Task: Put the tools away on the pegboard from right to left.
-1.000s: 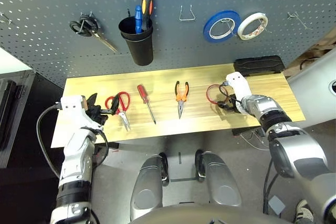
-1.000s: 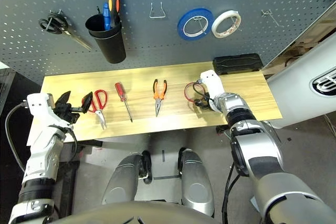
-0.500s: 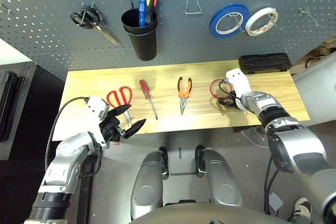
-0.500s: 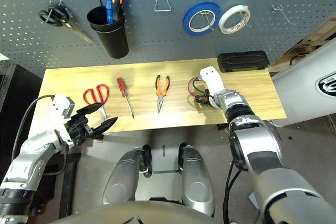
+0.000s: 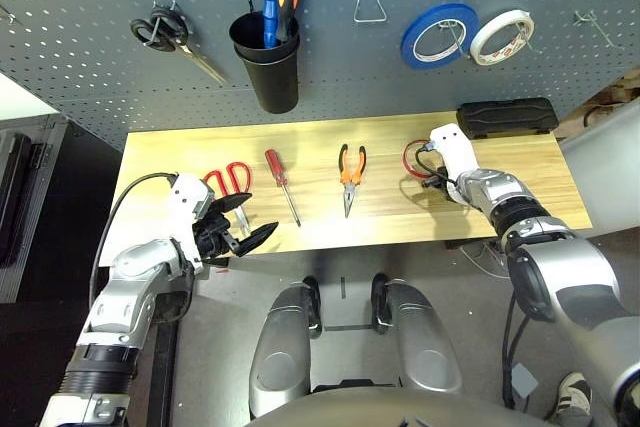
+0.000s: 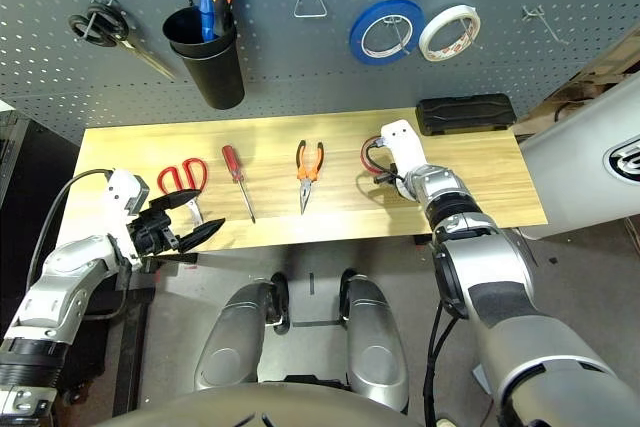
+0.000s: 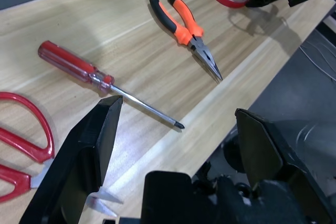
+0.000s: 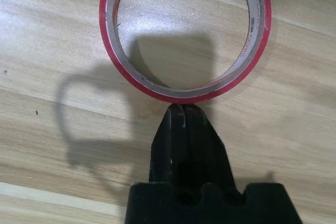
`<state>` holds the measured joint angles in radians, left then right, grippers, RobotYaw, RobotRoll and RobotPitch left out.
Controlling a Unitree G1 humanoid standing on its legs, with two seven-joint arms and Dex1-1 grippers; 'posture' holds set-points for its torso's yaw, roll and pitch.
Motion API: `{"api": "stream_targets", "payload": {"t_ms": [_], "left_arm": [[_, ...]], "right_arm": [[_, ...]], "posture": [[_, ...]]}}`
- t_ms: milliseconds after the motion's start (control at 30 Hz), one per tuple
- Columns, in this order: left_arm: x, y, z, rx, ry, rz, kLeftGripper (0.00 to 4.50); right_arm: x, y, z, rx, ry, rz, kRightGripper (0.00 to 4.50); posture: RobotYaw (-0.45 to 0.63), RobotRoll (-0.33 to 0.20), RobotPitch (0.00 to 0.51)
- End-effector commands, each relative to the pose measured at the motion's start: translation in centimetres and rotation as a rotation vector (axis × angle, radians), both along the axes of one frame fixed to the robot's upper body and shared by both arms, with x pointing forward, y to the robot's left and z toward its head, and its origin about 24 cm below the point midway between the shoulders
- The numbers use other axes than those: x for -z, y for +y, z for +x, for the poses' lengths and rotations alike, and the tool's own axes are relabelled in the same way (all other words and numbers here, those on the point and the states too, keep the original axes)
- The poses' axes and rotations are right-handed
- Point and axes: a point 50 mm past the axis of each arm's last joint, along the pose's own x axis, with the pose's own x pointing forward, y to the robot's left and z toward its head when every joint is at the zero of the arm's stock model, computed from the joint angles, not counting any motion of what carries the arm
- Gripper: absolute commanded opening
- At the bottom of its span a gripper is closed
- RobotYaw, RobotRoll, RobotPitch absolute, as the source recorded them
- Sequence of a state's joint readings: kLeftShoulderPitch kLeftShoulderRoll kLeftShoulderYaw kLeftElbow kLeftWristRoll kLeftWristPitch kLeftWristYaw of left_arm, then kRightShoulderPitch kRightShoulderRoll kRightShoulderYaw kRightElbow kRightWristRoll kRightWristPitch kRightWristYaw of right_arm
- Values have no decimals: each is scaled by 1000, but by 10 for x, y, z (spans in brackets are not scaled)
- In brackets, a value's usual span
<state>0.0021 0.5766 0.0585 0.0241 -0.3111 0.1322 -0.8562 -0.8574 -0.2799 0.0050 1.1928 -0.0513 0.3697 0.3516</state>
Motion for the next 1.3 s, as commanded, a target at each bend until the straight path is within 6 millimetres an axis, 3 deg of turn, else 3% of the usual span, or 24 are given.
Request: {"api": "stream_targets", "payload": {"t_ms": [33,333,367,433,633,800,1067,1300], "left_arm": [[9,-3,-3,-6,23,5,4500],[9,-5,-1,-2,19,5,4500],[9,-5,-1,0,19,7,4500],[8,-4,0,5,19,10,4500],[6,-4,4,22,16,15,4500],[4,-6,6,35,13,17,4500],[5,-7,2,39,19,13,4500],[5,-6,-5,33,24,12,4500]], "right_arm": [[17,-3,-12,31,72,26,19],[-9,-8,-4,29,67,146,19],[-12,-8,-4,24,70,159,186],[-21,-8,-4,10,73,187,611],[-45,-7,-1,28,62,267,2778],[-44,-19,5,42,48,185,4469],[-33,-24,10,29,28,60,4469],[-25,-14,11,47,21,51,4469]], "posture": [[62,0,279],[50,0,267],[44,0,265],[36,0,262],[23,0,260],[25,0,262],[35,0,268],[64,0,284]]}}
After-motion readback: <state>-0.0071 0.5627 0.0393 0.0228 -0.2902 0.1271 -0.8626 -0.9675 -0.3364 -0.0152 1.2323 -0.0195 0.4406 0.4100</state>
